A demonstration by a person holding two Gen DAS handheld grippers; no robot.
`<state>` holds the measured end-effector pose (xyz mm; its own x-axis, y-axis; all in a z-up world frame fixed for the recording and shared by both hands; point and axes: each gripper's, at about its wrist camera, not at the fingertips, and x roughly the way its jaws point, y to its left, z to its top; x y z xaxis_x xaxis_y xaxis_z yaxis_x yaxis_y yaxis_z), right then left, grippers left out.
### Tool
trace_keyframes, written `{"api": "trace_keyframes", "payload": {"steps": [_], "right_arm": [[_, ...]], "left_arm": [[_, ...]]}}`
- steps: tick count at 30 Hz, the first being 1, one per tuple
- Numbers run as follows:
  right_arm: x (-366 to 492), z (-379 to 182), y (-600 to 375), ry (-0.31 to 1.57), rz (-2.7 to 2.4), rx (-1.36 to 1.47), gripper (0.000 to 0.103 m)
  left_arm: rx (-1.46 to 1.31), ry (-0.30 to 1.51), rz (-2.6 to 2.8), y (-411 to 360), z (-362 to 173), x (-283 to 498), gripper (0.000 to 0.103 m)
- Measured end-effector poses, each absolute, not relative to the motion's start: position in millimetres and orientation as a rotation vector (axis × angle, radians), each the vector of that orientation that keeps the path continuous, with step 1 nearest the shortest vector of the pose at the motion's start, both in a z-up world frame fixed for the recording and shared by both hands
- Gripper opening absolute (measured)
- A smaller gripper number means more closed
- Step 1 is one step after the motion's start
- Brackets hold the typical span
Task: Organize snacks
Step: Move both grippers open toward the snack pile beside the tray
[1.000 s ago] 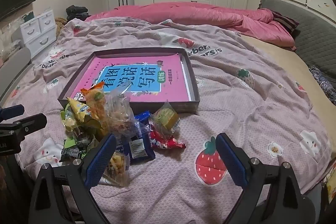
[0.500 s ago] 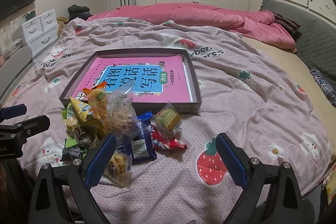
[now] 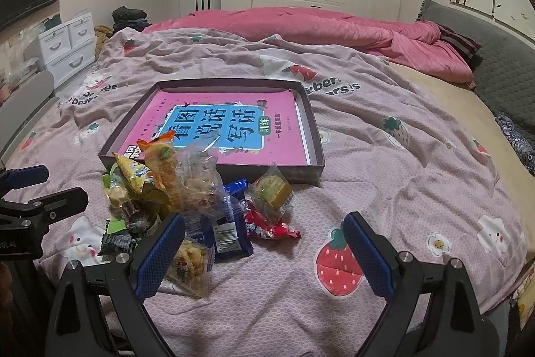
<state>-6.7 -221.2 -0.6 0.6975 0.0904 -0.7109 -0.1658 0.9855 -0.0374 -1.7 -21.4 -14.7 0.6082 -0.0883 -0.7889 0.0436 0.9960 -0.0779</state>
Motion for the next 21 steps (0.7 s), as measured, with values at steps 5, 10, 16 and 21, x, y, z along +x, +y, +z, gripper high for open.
{"api": "trace_keyframes", "payload": {"steps": [5,10,16,21], "right_arm": [[-9.3,-0.3,-219.9,0.785,0.15,-0.102,0.096],[-11.6,0.8,-219.0,0.782,0.157,-0.105,0.096],[-14.5,2.4,-217.7,0.776,0.161,-0.107,0.096],[-16.3,3.7,-217.4,0.773,0.164,-0.108,0.096]], "left_arm": [[-0.052,0.914,-0.075,-22.1,-15.0,-1.6,0.1],[-0.051,0.915,-0.076,-22.1,-14.9,-1.5,0.1],[-0.048,0.911,-0.079,-23.9,-15.8,-2.2,0.1],[-0.048,0.908,-0.083,-24.5,-14.6,-3.6,0.1]]}}
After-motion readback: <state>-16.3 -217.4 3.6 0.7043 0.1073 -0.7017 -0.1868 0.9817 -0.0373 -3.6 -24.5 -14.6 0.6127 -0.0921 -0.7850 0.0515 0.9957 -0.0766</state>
